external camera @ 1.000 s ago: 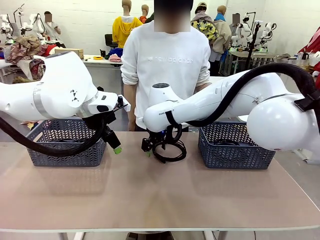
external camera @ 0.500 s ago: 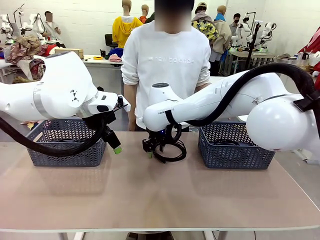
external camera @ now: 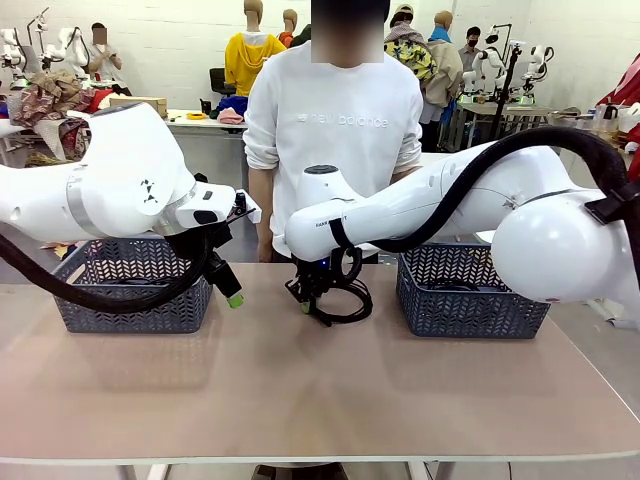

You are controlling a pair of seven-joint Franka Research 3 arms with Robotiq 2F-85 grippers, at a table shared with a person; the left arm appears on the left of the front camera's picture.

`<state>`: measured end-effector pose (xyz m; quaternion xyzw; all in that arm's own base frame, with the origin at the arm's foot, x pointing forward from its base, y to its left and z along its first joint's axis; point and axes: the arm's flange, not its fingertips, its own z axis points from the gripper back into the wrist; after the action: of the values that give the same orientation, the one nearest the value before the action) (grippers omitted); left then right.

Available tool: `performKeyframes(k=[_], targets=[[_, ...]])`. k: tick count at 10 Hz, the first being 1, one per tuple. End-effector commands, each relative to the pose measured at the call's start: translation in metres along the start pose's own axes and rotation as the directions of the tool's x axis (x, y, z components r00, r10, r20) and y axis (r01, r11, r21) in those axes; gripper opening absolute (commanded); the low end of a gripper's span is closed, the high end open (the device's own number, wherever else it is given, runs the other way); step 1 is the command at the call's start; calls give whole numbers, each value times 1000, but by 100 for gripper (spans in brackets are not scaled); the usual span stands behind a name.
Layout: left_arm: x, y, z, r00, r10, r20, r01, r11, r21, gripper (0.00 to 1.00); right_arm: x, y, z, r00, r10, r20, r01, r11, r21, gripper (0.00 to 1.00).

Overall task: Organize the cables according to human instructions.
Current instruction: Pick up a bundle of cables and place it in the basket indicated by the human.

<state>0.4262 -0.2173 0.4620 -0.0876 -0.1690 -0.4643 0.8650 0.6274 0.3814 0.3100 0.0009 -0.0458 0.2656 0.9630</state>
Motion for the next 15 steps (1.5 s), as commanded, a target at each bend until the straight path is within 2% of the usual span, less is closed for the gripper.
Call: performKeyframes(k=[1, 4, 5, 7, 9, 11, 13, 15], targets=[[-2, 1, 1, 1000, 8, 0, -8, 1000, 4, 100, 3, -3, 7, 1000, 8, 2, -8, 999, 37, 0], [-2, 1, 1, 1000, 8, 0, -8, 1000, 4, 100, -2, -7, 14, 1000, -5, 4, 5, 996, 84, 0], [-2, 1, 1, 1000, 8, 0, -8, 1000, 4, 100, -9, -9, 33, 1000, 13, 13, -14, 997, 77, 0], [-2, 1, 1, 1000, 8, 0, -8, 1000, 4, 100, -25, -13, 80, 985, 171, 8, -171, 980, 98, 0], [-2, 1, 1, 1000, 8, 0, -8, 1000, 4, 100, -40, -15, 121, 926, 377, -17, -372, 919, 133, 0], [-2, 1, 1, 1000, 8, 0, -8, 1000, 4, 100, -61, -24, 156, 822, 568, -45, -552, 813, 187, 0], [-2, 1, 1, 1000, 8, 0, -8, 1000, 4, 100, -90, -47, 179, 750, 660, -55, -643, 745, 176, 0], [-2, 1, 1, 1000, 8, 0, -8, 1000, 4, 100, -122, -71, 192, 666, 745, -30, -737, 664, 124, 0]])
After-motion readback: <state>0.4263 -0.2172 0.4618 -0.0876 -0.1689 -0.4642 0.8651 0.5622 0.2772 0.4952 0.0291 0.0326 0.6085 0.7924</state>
